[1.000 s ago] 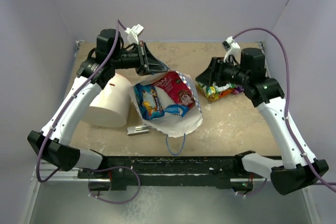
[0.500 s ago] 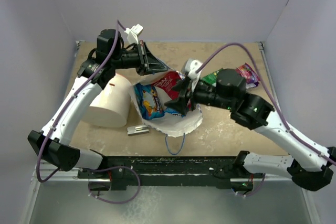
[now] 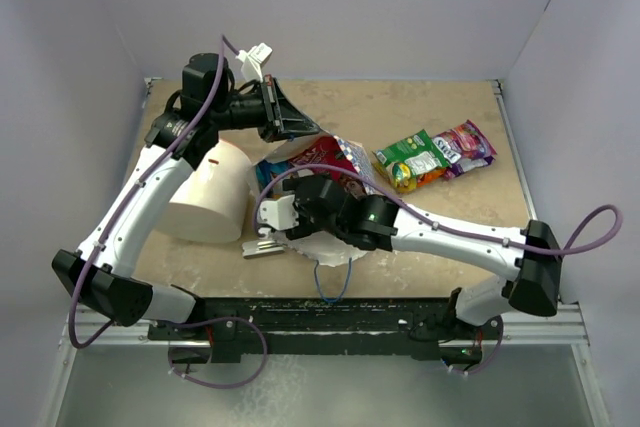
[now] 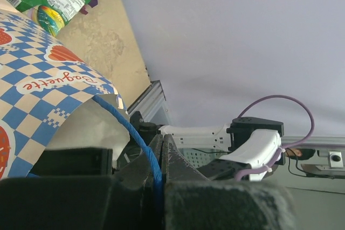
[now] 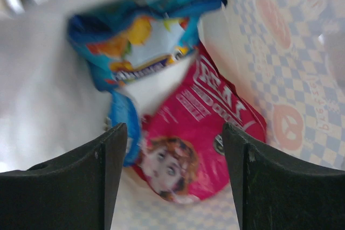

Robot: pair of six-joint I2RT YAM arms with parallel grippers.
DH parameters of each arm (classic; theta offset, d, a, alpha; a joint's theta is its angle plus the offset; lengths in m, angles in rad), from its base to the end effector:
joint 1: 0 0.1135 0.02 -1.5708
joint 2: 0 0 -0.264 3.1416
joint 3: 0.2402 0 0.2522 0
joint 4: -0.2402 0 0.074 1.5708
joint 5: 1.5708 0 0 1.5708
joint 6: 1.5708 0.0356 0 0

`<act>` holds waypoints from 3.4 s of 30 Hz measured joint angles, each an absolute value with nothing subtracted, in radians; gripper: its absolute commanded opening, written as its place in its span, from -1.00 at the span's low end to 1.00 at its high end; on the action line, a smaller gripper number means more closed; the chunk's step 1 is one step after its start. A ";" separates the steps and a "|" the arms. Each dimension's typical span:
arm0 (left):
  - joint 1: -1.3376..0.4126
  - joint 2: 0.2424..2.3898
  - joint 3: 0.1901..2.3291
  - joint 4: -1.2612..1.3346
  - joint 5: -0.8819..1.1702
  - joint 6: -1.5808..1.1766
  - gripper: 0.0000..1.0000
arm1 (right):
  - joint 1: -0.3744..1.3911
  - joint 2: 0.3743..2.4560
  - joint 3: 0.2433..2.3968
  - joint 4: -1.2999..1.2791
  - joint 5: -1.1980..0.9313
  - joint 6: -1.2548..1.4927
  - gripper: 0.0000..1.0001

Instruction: Take the snacks out of the paper bag

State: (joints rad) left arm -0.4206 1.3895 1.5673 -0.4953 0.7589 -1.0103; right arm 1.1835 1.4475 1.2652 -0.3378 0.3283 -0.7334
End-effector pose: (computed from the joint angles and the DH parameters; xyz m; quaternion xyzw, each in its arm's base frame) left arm 0.2618 -0.1439 0.4444 -0.0108 0.7830 -0.5838 0.2143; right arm 0.1363 0.3038 0.3366 -0.6513 0.5577 -0.0274 0.5138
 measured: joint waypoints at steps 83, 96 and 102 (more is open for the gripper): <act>-0.421 1.438 1.616 -0.575 0.743 -0.959 -1.00 | 1.058 1.162 1.672 -0.475 0.084 -0.496 -1.00; -0.420 1.440 1.616 -0.612 0.731 -0.957 -1.00 | 0.805 1.237 1.749 -0.091 0.777 -0.628 -1.00; -0.420 1.440 1.616 -0.616 0.731 -0.957 -1.00 | 0.642 1.205 1.526 -0.180 0.848 -0.445 -1.00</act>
